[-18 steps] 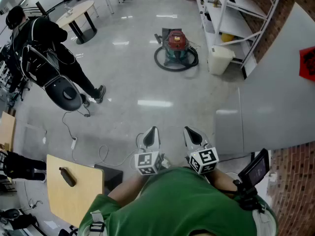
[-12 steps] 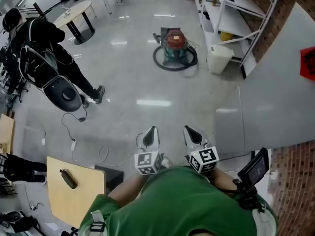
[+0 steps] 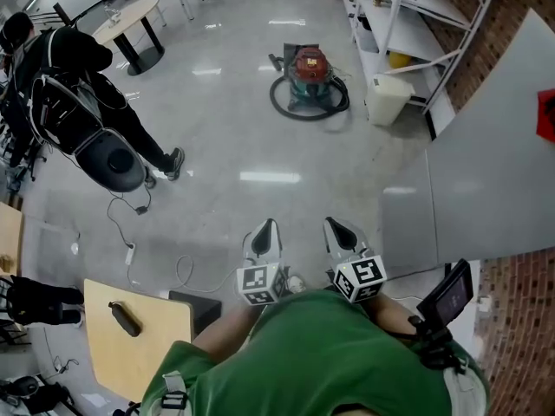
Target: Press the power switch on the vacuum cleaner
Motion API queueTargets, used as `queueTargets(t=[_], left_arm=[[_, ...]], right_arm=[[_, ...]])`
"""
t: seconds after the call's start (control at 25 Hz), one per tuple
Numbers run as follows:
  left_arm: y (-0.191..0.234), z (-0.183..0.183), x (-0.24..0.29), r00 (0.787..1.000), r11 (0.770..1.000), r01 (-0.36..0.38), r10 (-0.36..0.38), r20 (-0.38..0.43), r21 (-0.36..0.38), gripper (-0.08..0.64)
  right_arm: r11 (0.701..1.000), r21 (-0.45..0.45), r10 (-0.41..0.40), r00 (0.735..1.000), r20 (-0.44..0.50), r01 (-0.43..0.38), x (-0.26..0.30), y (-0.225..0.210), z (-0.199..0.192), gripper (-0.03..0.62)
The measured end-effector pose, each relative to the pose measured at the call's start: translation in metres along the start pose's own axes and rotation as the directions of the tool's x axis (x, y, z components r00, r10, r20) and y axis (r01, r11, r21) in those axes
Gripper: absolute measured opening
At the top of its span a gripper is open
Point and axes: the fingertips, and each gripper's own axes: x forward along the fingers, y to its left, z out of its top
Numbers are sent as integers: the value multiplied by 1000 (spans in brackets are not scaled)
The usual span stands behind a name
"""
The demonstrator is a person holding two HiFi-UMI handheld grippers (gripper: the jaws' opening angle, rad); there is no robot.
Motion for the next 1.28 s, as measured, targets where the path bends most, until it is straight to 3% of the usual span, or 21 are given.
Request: queueTargets(t=[0.64, 1.28], left_arm=[[40, 0, 4, 998, 998, -63, 62, -24, -13, 8], [39, 24, 120, 996, 996, -81, 82, -32, 31, 8]], right_arm=[[999, -4, 41, 999, -6, -41, 41, 13, 8, 3], [998, 25, 55, 998, 21, -56, 121, -77, 43, 3]])
